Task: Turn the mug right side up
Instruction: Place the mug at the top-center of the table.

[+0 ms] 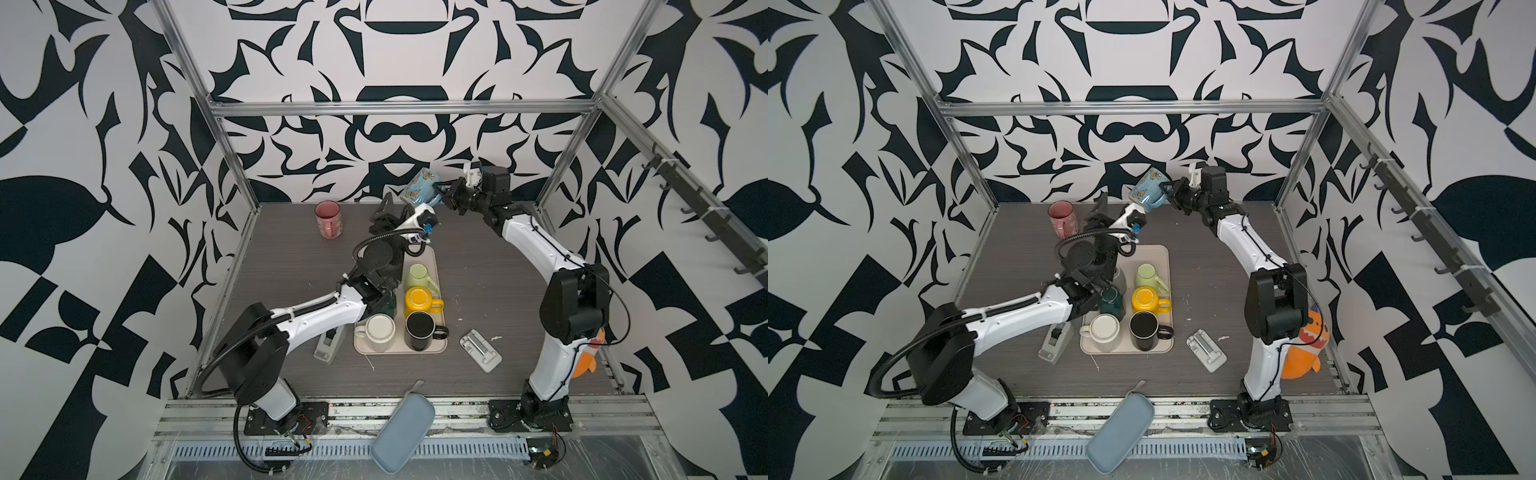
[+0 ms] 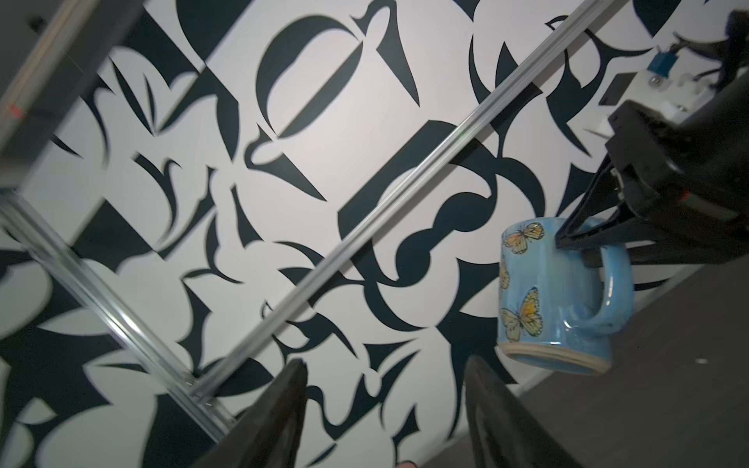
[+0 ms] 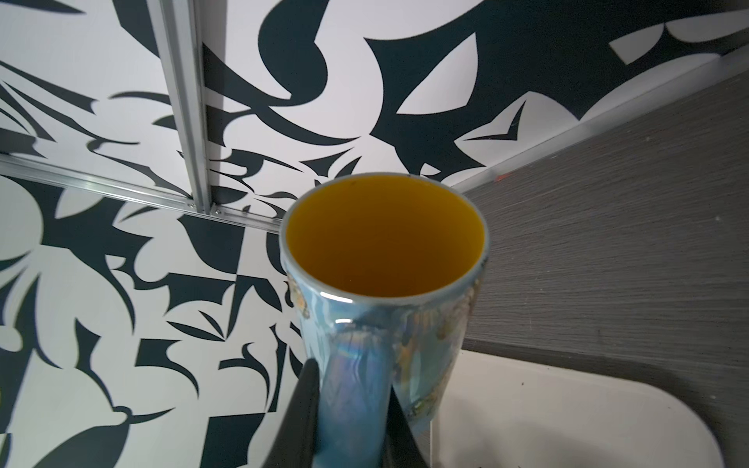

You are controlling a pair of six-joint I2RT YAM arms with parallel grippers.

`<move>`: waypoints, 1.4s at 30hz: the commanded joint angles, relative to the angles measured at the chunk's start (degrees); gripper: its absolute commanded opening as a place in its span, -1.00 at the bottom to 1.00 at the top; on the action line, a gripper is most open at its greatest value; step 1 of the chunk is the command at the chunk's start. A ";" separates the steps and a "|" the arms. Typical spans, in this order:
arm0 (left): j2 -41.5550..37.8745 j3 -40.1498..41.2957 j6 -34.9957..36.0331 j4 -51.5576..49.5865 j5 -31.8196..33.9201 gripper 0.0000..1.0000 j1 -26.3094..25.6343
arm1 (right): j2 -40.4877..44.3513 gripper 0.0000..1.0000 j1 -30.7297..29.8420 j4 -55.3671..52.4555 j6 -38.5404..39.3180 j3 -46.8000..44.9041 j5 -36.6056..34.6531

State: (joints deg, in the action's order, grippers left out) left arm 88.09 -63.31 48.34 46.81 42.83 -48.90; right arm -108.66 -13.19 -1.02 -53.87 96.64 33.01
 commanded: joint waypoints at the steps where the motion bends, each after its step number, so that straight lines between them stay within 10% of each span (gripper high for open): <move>1: -6.07 -4.81 -28.12 -27.54 -6.31 0.27 5.42 | 2.23 -1.00 -2.37 2.76 7.86 7.33 -1.22; 12: -10.41 -11.28 -56.38 -53.53 -32.53 0.27 20.38 | -9.04 -1.00 -10.70 -12.46 26.18 23.61 -8.76; 20: -10.65 -9.14 -67.13 -54.54 -46.27 0.28 27.81 | -18.39 -1.00 -15.86 -19.01 36.96 33.96 -17.06; 42: -13.91 -1.96 -68.72 -52.70 -47.89 0.28 31.13 | -29.83 -1.00 -20.93 -8.21 43.52 39.05 -28.45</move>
State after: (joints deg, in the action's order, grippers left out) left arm 76.03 -66.11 -19.59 -6.48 -4.36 -18.33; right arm -141.27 -33.50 -18.96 -11.51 130.50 5.91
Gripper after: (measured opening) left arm 0.641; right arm 0.163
